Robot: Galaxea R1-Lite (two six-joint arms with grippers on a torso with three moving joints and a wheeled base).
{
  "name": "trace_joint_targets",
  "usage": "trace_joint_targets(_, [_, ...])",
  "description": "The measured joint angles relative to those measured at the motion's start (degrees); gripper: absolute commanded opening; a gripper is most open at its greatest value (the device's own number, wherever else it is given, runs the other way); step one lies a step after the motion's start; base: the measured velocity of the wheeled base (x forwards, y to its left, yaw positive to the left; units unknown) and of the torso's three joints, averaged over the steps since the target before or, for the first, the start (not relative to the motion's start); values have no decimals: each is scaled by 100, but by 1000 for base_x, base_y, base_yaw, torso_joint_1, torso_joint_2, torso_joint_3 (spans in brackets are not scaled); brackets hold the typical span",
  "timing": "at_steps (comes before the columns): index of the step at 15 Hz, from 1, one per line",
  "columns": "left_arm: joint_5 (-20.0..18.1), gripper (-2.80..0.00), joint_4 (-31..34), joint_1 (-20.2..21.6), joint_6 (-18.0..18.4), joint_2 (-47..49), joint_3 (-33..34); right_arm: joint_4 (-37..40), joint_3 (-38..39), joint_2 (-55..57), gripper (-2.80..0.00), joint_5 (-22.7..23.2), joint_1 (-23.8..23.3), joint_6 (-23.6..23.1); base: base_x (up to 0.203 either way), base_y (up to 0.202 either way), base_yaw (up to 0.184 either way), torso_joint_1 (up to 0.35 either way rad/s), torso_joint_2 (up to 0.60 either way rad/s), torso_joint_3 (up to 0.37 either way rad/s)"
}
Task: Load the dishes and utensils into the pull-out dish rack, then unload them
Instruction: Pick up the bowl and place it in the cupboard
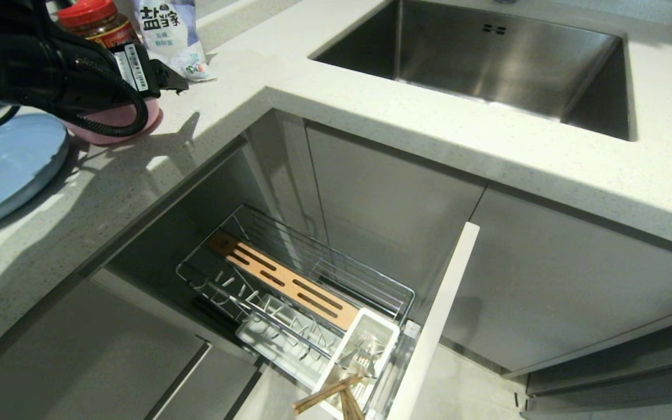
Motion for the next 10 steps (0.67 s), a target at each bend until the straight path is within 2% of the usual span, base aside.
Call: trace_joint_targets(10, [11, -280, 17, 6, 3, -53, 12, -1, 0, 0, -280, 1, 0, -2, 0, 0, 0, 0, 0, 0])
